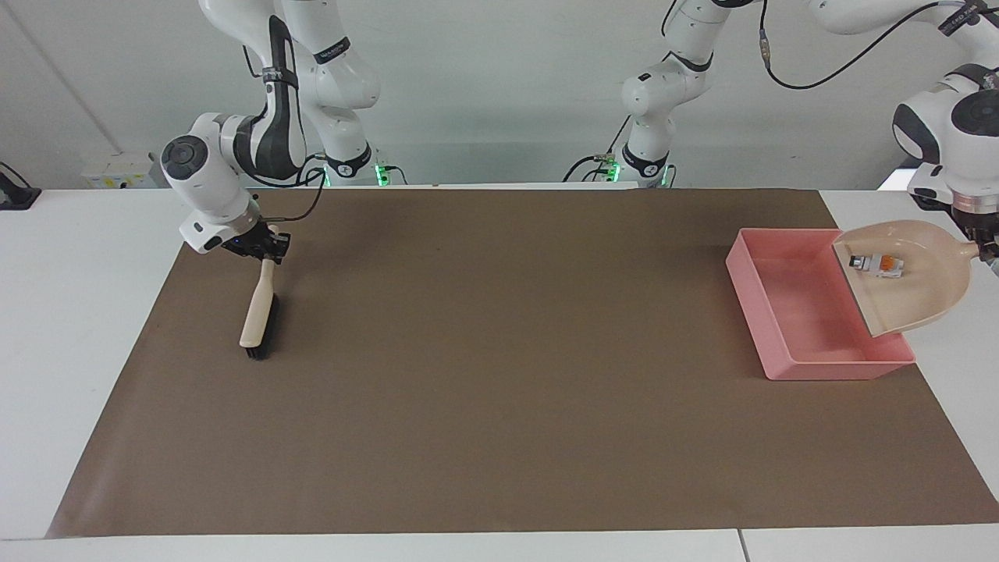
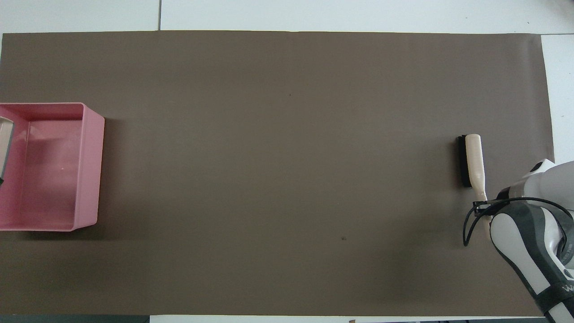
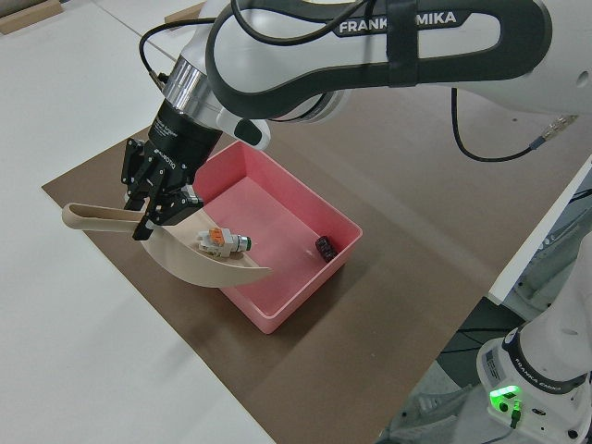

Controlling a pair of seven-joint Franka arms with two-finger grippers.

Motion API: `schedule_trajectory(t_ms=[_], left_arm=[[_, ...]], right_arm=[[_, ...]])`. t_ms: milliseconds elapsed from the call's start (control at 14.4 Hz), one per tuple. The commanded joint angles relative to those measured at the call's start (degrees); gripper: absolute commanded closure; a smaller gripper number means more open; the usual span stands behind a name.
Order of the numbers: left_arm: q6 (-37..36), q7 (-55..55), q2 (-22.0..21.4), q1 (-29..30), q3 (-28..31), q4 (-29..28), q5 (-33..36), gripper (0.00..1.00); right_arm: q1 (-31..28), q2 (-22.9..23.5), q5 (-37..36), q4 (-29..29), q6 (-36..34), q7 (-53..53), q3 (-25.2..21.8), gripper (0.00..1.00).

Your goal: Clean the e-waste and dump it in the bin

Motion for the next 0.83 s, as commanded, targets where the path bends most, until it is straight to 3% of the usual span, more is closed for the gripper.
schedule_trajectory(t_ms=[0,69,208,485,762], left_arm=[[-1.7,-1.2,-3.6,-2.8,0.4,-1.1,7.1,1.0],[-3.4,-1.4,-4.2,-4.1,0.4,-1.1,9.9,1.0],[-4.2,-1.4,-5.2,-5.4,0.4,-1.2,12.2,1.0],[-6.4,1.5,-8.0,-5.5,-0.3,-0.7,11.5,1.0],[-10.0,3.2,-10.0,-8.3,-0.7,-1.1,1.9,1.0]], right_arm=[[-0.9,-0.6,-1.0,-0.5,-0.8,-1.1,0.9,0.63],[-0.9,-0.5,-1.0,-0.2,-1.0,-1.4,0.9,0.47],[-0.9,-0.1,-1.0,1.4,-2.6,-2.4,0.9,0.0],[2.0,-0.2,-0.7,7.7,-6.6,-2.3,1.1,0.0],[3.7,-0.8,0.0,14.7,-6.9,-2.6,1.4,0.0]])
